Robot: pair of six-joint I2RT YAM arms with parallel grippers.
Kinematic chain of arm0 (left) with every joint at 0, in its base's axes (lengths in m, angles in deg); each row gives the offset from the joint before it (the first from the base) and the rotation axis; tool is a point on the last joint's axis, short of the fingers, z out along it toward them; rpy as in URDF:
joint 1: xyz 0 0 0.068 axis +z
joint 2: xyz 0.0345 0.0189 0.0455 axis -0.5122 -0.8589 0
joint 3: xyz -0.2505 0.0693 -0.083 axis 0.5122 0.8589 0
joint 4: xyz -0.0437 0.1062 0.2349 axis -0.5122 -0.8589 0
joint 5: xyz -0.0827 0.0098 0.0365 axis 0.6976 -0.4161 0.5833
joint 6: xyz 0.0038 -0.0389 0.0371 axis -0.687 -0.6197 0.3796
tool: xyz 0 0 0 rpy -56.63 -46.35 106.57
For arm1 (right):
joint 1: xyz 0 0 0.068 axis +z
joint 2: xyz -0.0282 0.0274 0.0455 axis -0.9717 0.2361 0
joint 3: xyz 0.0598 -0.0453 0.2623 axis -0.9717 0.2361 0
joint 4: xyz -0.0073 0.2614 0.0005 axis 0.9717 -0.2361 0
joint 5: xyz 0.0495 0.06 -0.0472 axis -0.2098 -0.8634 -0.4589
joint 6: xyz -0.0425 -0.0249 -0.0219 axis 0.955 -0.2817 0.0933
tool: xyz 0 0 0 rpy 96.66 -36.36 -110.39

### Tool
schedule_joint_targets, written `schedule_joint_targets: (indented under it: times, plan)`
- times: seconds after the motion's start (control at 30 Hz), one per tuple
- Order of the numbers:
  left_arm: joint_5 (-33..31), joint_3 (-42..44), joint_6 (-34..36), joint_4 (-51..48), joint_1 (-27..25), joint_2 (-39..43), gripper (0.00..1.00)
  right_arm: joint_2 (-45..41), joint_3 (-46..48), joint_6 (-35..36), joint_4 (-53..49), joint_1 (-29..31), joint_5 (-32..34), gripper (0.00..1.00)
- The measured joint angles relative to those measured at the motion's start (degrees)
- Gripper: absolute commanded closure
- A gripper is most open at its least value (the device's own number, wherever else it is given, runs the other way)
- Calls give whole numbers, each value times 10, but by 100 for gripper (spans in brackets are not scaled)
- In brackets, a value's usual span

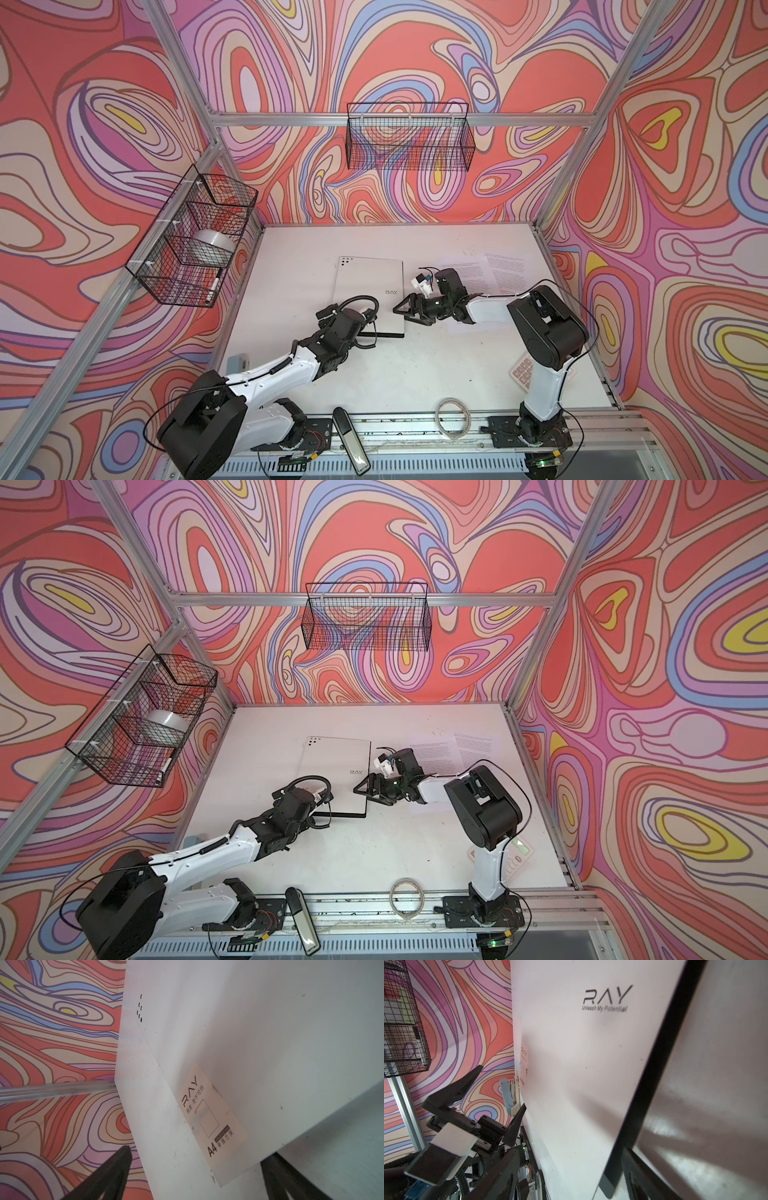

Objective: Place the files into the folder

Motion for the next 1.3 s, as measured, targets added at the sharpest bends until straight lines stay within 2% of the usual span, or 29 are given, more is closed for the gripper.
schedule_joint_targets:
  times: [0.4,0.7,1.07,1.2,1.3]
  plan:
    - [2,0,-5,-5,0,0,3,34,0,-58,94,2,-25,19]
    - [18,-14,-24,-75,0,15,0,34,0,-89,140,2,-35,19]
    - [55,-125,-85,-221,7,62,0,37,-3,-115,169,2,-36,19]
    - [94,-204,-115,-271,47,52,0,37,-8,-125,178,2,-36,19]
    - [132,-296,-149,-306,90,23,0,36,-13,-128,185,2,-36,19]
